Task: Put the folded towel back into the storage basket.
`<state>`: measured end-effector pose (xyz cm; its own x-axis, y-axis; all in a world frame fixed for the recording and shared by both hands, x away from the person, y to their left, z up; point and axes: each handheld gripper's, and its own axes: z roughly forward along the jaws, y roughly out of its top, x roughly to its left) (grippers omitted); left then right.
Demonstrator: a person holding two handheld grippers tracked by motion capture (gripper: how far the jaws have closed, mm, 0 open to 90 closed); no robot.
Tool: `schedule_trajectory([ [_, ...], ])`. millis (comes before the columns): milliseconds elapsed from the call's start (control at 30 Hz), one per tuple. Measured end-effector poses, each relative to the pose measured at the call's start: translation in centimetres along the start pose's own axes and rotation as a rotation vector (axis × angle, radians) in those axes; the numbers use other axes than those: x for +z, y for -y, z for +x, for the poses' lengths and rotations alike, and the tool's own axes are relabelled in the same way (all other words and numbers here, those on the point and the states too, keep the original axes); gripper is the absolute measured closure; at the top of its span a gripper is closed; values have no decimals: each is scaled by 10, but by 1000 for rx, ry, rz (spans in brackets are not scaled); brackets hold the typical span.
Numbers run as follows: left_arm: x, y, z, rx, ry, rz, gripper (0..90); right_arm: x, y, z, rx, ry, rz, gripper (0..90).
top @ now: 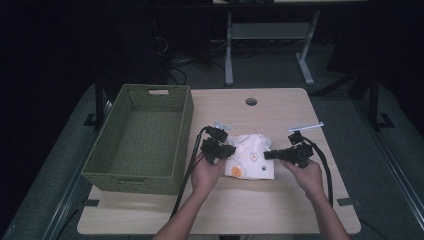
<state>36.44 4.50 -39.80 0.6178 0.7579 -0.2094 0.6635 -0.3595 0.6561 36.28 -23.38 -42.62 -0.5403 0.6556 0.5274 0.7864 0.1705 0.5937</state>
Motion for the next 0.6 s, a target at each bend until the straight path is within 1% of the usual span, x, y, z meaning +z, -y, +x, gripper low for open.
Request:
schedule_trajectory([
  [33,0,0,0,0,0,0,845,-1,-2,1,0,-7,-10,842],
  [67,-3,-2,1,0,0,-1,845,-1,-2,1,0,-7,-10,842],
  [100,-8,-6,2,3,-2,-6,845,-3,-6,3,1,-13,-9,843],
  [167,-11,-8,2,6,-6,-8,845,-3,-8,5,-2,-14,-12,842],
  [200,-15,-11,2,10,-11,-14,845,-4,-10,6,-5,-20,-17,843],
  [233,-21,-14,4,14,-13,-15,845,-5,-14,9,0,-38,-34,843],
  [267,-21,-14,4,14,-13,-15,845,-5,-14,9,0,-38,-34,843],
  [300,-25,-17,5,16,-14,-17,845,-6,-20,14,-5,-37,-31,842],
  [333,-27,-18,6,13,-15,-25,845,-6,-20,14,-5,-37,-31,842],
  [367,-34,-21,8,9,-14,-28,845,-7,-25,17,-13,-50,-46,843],
  [400,-34,-21,8,9,-14,-28,845,-7,-25,17,-13,-50,-46,843],
  [433,-41,-23,11,15,-16,-38,845,-8,-30,22,-15,-59,-53,842],
  [467,-41,-23,11,15,-16,-38,846,-9,-33,24,-18,-63,-53,843],
  [500,-47,-25,13,14,-17,-44,846,-9,-36,27,-23,-69,-59,843],
  [533,-47,-25,13,14,-17,-44,845,-9,-36,27,-23,-69,-59,843],
  [600,-55,-28,18,8,-11,-44,845,-9,-42,32,-28,-77,-64,843],
])
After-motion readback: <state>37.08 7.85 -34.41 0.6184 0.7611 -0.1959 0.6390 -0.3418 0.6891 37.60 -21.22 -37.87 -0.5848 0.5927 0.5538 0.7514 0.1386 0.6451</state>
